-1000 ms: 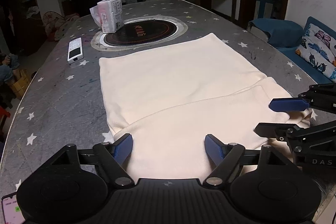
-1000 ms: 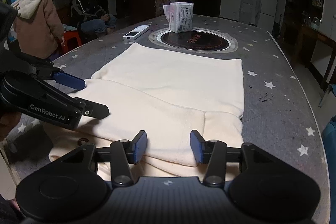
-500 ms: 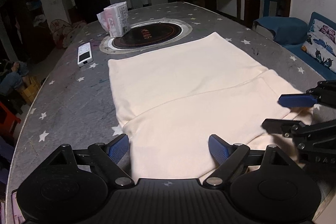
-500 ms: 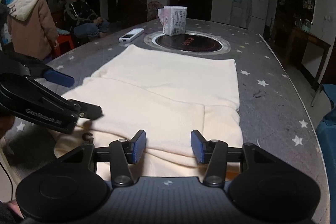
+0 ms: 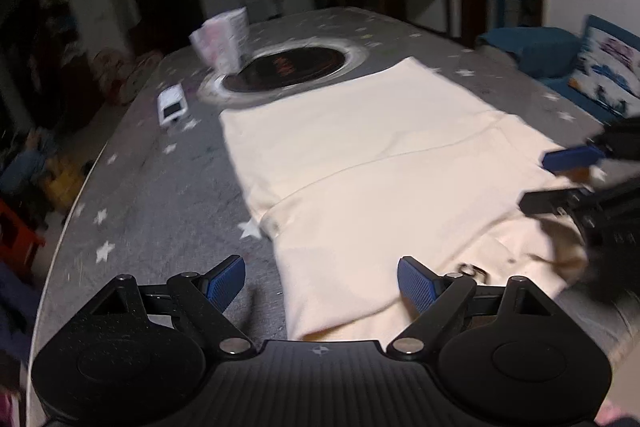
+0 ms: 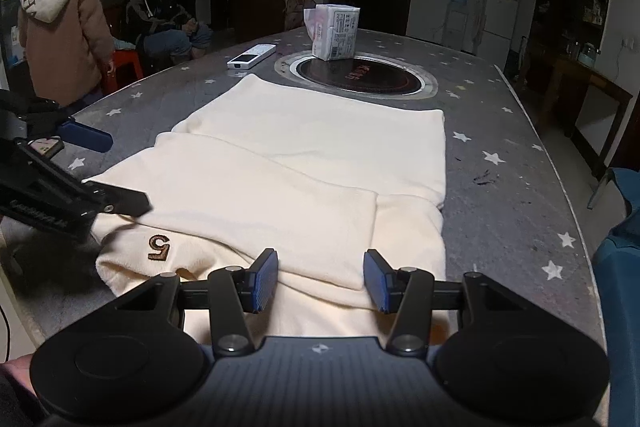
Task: Fold clothes
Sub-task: 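Move both grippers to the sweatshirt hem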
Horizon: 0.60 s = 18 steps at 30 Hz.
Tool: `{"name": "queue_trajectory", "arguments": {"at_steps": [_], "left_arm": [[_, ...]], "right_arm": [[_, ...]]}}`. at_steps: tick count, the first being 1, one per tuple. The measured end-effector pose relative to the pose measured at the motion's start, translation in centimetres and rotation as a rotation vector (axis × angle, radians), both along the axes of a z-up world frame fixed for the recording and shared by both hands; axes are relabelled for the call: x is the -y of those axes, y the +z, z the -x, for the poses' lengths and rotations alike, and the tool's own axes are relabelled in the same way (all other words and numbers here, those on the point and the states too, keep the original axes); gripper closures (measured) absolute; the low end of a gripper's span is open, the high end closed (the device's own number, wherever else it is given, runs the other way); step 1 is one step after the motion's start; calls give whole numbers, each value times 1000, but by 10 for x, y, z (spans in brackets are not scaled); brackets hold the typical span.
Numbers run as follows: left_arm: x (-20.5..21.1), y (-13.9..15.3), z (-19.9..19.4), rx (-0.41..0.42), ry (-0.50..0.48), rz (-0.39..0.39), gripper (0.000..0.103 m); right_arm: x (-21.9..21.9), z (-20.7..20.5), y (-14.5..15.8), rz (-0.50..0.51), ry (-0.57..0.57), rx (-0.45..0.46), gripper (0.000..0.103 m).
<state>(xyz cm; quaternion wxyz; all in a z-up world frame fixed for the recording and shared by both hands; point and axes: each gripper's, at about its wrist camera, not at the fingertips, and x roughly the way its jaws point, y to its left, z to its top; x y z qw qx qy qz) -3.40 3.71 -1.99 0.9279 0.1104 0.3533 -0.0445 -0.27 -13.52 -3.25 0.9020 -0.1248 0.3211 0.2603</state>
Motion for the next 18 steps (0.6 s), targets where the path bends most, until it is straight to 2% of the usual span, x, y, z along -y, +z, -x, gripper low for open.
{"name": "queue_trajectory", "arguments": {"at_steps": [7,10,11,13,18], "left_arm": [[9,9,42,73,-251,-54,17],[17,2,53,86,-342,-96,19],[20,-1,53,88,-363,-108,21],[26,-7,54,97,-395,-130,25],[36,-14,47,110,-439,-128,45]], "right_arm": [[19,11,10,29,13,12,55],[24,20,12,60,39,24,55],[25,24,13,70,47,28,54],[28,30,13,90,64,36,46],[30,41,9,147,115,50,46]]}}
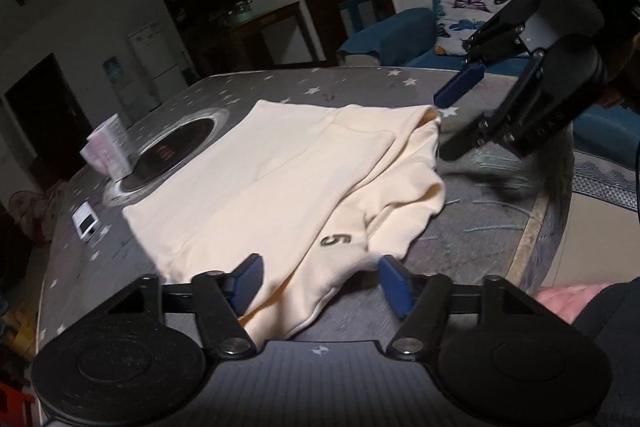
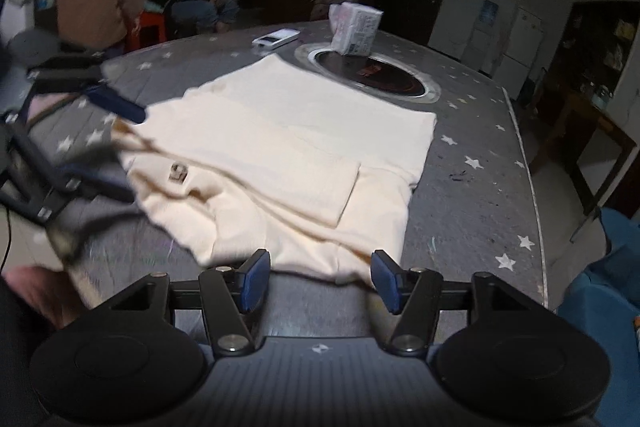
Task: Fold clothes
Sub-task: 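Move both grippers to the sweatshirt hem, then grasp the sweatshirt hem with the left gripper while the right gripper grasps it too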
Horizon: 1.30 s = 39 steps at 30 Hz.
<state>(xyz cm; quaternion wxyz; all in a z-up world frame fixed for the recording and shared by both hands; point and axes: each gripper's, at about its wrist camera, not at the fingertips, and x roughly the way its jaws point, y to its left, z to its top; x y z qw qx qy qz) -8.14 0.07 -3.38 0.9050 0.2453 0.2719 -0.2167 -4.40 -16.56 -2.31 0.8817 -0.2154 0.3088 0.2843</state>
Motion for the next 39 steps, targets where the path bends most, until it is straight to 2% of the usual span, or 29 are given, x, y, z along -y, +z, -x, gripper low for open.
{"name": "queue_trajectory", "arguments": {"at_steps": [1,2,3,5,9,13,17,20,22,23,25,26,27,29,37,38,39], "left_arm": [[2,-1,-1,4,-7,-5,46],[4,-2,-1,8,-14,-10,53],[5,-2,-1,10,-22,-10,67],[4,0,-5,-7,-24,17,85],[-3,14,-18,-24,5,103,91],[-14,28,-38,-41,36,183,92],[-20,30,-52,-77,49,225,93],[-22,26,-52,-97,43,229,92],[-23,24,-46,-93,37,213,89],[-23,23,-42,-87,33,206,88],[-25,21,-34,-70,26,188,75],[-26,19,-29,-58,26,175,62],[-27,17,-25,-43,28,159,56],[-28,13,-19,-32,28,130,53],[-34,-3,-16,-37,18,37,53],[-35,-4,-18,-46,17,38,60],[-37,-5,-20,-54,17,39,72]], "right_arm": [[0,2,-1,9,11,-2,46],[0,3,-3,19,21,0,46],[0,5,-4,29,32,3,46],[-1,8,-6,46,54,10,45],[-4,13,-11,63,115,32,43],[-11,16,-15,70,180,80,40],[-20,7,-19,42,188,107,43],[-27,-5,-20,-2,187,91,53],[-29,-12,-18,-30,189,61,76],[-29,-15,-17,-45,189,44,78],[-29,-21,-15,-72,182,14,84],[-28,-24,-13,-84,176,-3,85],[-27,-26,-12,-96,169,-14,85],[-25,-29,-8,-115,158,-29,87],[-23,-39,2,-146,139,-40,87],[-24,-40,1,-143,138,-39,88],[-25,-40,1,-140,136,-37,89]]}}
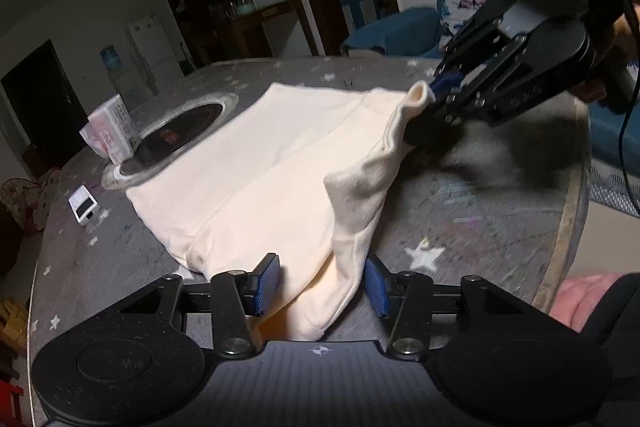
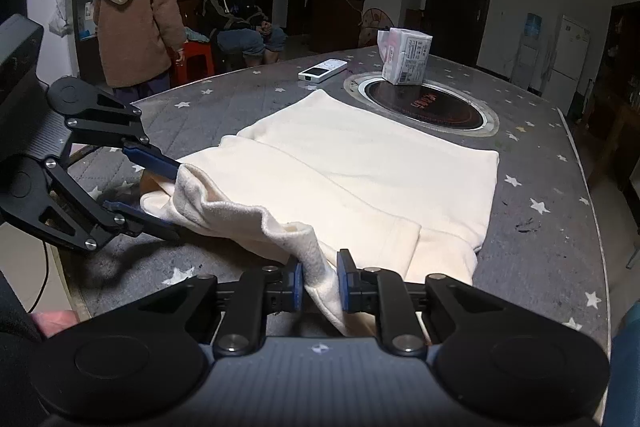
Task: Fold clothes
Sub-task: 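Grasp the sweatshirt hem with the left gripper while the right gripper grasps it too, then lift the hem with both grippers toward the collar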
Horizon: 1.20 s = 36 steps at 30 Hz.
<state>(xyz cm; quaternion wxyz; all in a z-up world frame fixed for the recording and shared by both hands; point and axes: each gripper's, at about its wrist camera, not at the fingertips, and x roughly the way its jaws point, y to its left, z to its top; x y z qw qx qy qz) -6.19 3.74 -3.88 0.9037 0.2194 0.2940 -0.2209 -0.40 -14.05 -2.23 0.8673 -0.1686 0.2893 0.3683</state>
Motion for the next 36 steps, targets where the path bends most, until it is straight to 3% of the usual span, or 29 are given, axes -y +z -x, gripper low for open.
{"name": "queue_trajectory", "arguments": {"at_steps": [3,6,17,25,30,36], "left_arm": [[-5,1,-5,-18,9,20,92],[-10,7,-3,-21,5,50,96],[-18,35,42,-29,-34,102,98],[-21,73,89,-56,-64,115,98],[-24,85,74,-44,-51,123,98],[-27,87,32,-38,-33,122,98]], "right_arm": [[-1,5,0,7,-2,9,92],[2,10,3,-7,-1,21,93],[14,51,34,-14,80,26,94],[25,97,66,-40,160,-84,94],[20,93,83,-41,175,-89,94],[13,48,87,-29,130,-82,94]]}}
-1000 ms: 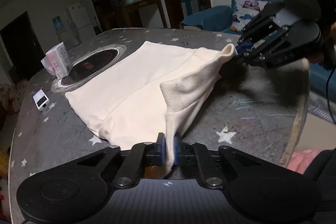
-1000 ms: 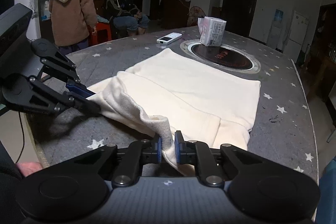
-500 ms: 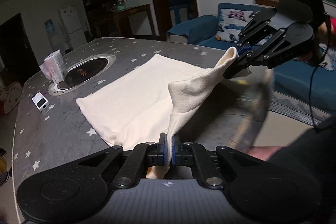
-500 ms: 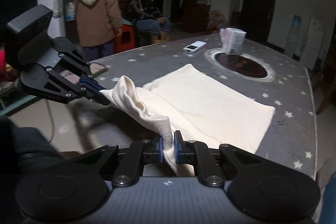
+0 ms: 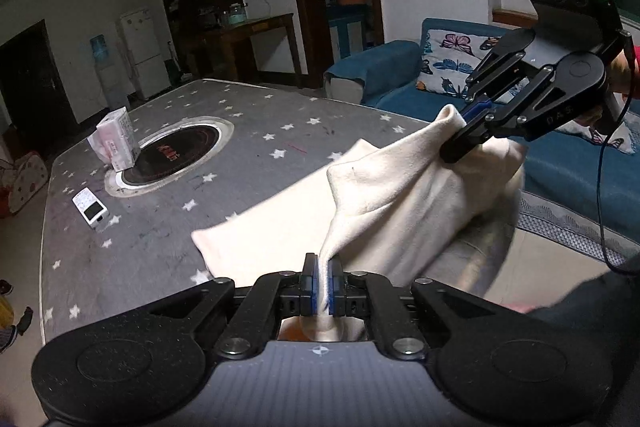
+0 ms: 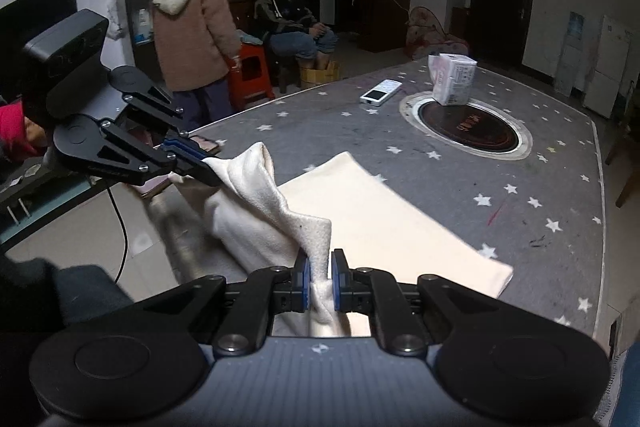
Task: Fold clothes
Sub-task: 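Lift the hem with both grippers toward the collar, then lay the hem over the body and open both grippers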
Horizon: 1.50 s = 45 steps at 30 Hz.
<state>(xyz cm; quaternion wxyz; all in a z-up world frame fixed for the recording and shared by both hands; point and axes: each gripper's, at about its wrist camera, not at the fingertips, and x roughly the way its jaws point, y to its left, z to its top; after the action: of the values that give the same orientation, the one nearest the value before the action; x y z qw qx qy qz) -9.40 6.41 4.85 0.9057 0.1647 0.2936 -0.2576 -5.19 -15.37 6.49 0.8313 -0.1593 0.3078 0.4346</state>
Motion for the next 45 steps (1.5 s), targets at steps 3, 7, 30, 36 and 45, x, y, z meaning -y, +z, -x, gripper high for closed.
{"name": "queue_trajectory", "arguments": {"at_steps": [3,7,30,36,45], "left_arm": [[1,1,-27,11,9,-21,98],[2,-4,-70,4,39,-32,98],[14,-58,-150,28,326,-17,83],[22,-52,-150,-27,247,70,85],[32,-80,-175,-101,265,66,84]], "right_arm": [[-3,-25,1,1,-12,-6,94],[-9,-65,-3,17,-45,-11,94],[-7,-151,-87,-92,-459,-45,75],[-34,-140,-84,-76,-339,-51,81],[-46,-153,-101,-59,-369,-74,81]]}}
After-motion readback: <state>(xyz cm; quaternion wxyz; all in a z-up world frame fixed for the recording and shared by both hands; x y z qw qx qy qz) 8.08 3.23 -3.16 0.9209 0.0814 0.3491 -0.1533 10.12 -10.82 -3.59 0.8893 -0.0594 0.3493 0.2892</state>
